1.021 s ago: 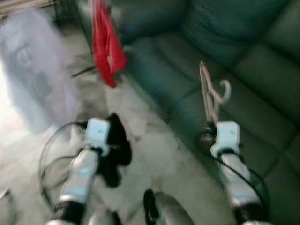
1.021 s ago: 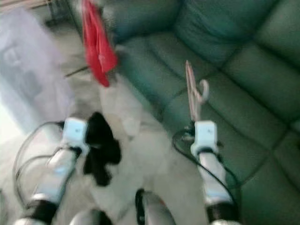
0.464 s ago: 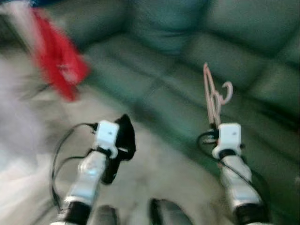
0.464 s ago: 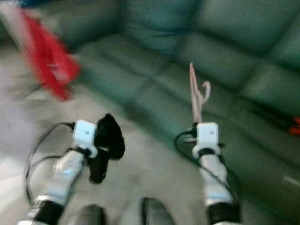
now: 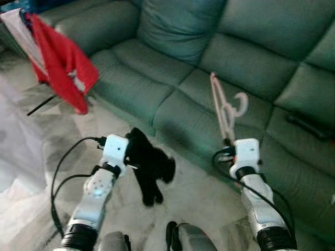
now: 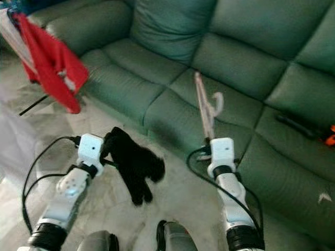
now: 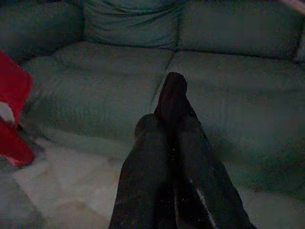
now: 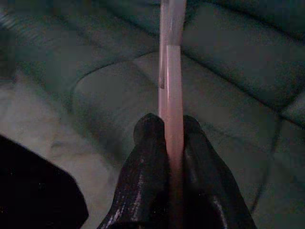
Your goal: Hang hanger
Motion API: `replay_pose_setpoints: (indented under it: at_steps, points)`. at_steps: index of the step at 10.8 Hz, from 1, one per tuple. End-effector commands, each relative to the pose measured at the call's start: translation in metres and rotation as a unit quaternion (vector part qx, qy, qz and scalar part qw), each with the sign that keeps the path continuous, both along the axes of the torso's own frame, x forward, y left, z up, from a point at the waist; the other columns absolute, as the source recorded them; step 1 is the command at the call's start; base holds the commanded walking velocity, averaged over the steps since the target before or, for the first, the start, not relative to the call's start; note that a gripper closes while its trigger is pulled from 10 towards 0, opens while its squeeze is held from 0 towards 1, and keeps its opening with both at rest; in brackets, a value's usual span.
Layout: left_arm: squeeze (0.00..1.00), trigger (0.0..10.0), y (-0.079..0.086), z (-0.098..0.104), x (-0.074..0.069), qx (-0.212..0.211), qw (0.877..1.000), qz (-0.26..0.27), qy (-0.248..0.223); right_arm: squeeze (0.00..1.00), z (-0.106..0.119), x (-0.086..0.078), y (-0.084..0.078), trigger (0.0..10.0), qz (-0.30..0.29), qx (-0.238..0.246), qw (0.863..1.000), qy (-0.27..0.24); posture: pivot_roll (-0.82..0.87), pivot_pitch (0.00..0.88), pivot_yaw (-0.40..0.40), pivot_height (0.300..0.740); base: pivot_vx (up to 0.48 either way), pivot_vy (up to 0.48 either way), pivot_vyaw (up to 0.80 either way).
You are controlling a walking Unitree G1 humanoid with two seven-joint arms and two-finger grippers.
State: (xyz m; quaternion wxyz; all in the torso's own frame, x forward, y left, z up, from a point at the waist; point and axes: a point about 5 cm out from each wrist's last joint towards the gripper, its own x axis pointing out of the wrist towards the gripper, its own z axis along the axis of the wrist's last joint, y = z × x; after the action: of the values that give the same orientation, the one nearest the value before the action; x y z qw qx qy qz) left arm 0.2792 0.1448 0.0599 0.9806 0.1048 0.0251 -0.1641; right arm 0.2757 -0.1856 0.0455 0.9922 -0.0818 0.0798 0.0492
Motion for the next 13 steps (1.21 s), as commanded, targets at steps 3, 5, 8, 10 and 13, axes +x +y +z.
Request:
replay_pose_setpoints:
  at_steps: [3, 5, 8, 10, 13]
  points:
    - [0.00, 10.0, 0.024, 0.028, 0.038, 0.115, 0.992, -0.049, -0.033, 0.00, -0.006, 0.002, 0.001, 10.0, 0.096, -0.068, 0.992, 0.049, 0.00, 0.147, -0.082, 0.740, 0.000, 0.000, 0.00]
    - [0.00, 10.0, 0.035, 0.045, 0.051, 0.165, 0.982, -0.060, -0.069, 0.00, -0.003, 0.005, 0.006, 10.0, 0.175, -0.076, 0.979, 0.076, 0.00, 0.151, -0.064, 0.740, 0.000, 0.000, 0.00]
    - [0.00, 10.0, 0.051, 0.068, 0.064, 0.227, 0.964, -0.024, -0.139, 0.00, -0.003, -0.021, 0.011, 10.0, 0.339, -0.104, 0.928, 0.118, -0.01, 0.161, -0.051, 0.740, 0.000, 0.000, 0.00]
    - [0.00, 10.0, 0.048, 0.071, 0.066, 0.222, 0.963, -0.016, -0.154, 0.00, -0.002, -0.027, 0.014, 10.0, 0.369, -0.101, 0.915, 0.130, -0.01, 0.170, -0.054, 0.740, 0.000, 0.000, 0.00]
    - [0.00, 10.0, 0.041, 0.067, 0.060, 0.203, 0.964, -0.070, -0.155, 0.00, -0.003, -0.022, 0.011, 10.0, 0.361, -0.148, 0.912, 0.125, -0.02, 0.171, -0.059, 0.740, 0.000, 0.000, 0.00]
